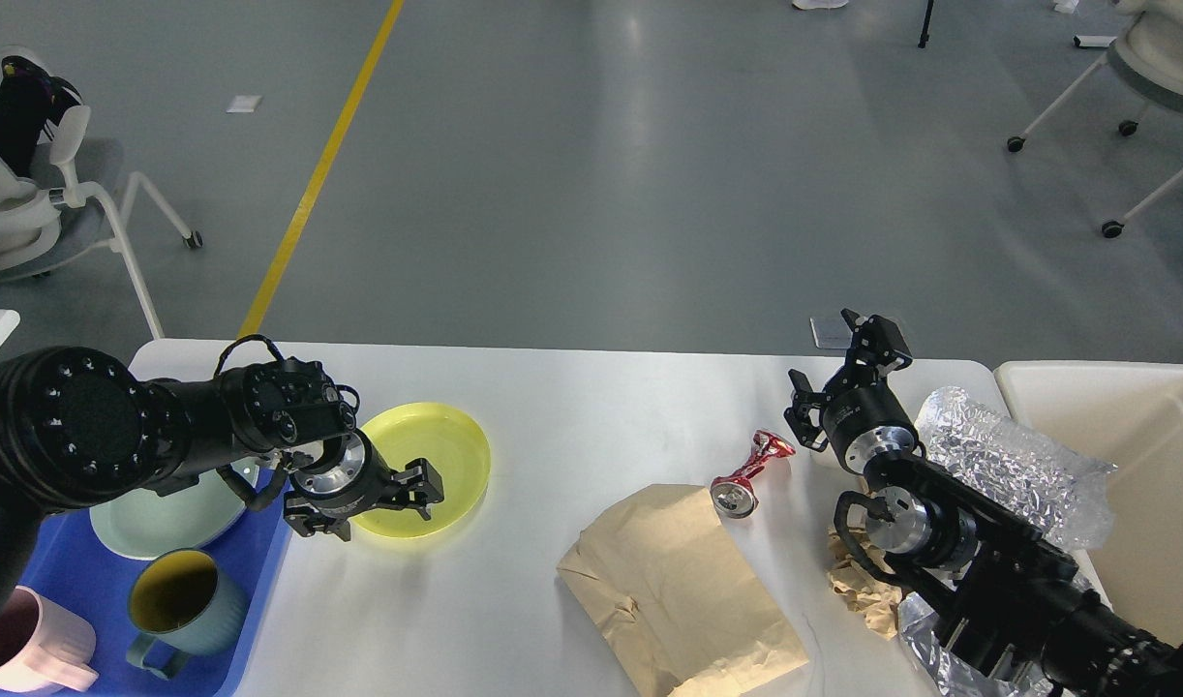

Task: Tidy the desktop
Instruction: 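Reach the left gripper to the yellow plate edge and grasp, then lift the yellow plate and move it over the blue tray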

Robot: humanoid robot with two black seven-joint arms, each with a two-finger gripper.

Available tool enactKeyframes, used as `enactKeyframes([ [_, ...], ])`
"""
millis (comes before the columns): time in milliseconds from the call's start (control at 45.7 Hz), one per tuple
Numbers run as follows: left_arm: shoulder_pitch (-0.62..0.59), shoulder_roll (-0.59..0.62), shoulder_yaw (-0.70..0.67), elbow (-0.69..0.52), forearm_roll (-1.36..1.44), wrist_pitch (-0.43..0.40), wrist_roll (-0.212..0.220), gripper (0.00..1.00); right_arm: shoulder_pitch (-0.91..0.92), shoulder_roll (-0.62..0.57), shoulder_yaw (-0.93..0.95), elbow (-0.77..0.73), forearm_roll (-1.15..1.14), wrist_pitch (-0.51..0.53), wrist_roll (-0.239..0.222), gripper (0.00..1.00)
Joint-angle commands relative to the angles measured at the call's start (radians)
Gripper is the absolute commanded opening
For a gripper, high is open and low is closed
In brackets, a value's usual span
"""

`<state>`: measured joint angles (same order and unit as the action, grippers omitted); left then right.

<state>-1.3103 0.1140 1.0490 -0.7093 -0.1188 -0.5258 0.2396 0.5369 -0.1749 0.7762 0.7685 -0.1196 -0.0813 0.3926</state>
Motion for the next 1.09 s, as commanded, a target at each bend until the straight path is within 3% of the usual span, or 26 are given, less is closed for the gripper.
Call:
enactKeyframes([
  [0,0.005,0.038,-0.001,-0.010,-0.004,-0.002,0.009,0.94,0.000,0.000,0.000,0.000,0.000,0.000,0.000,1.00],
  [219,0.043,0.081,-0.004,0.002,-0.030,0.019,0.009,0.94,0.000,0.000,0.000,0.000,0.000,0.000,0.000,1.00],
  [437,0.075,0.079,-0.006,0.019,-0.028,0.174,0.010,0.95,0.000,0.000,0.000,0.000,0.000,0.000,0.000,1.00],
  [721,0.077,0.069,-0.029,0.024,-0.028,0.190,0.009,0.93,0.000,0.000,0.000,0.000,0.000,0.000,0.000,1.00],
  [853,0.095,0.062,-0.053,0.025,-0.028,0.184,0.009,0.84,0.000,0.000,0.000,0.000,0.000,0.000,0.000,1.00],
  [1071,0.098,0.061,-0.063,0.025,-0.025,0.159,0.009,0.58,0.000,0.000,0.000,0.000,0.000,0.000,0.000,1.00],
])
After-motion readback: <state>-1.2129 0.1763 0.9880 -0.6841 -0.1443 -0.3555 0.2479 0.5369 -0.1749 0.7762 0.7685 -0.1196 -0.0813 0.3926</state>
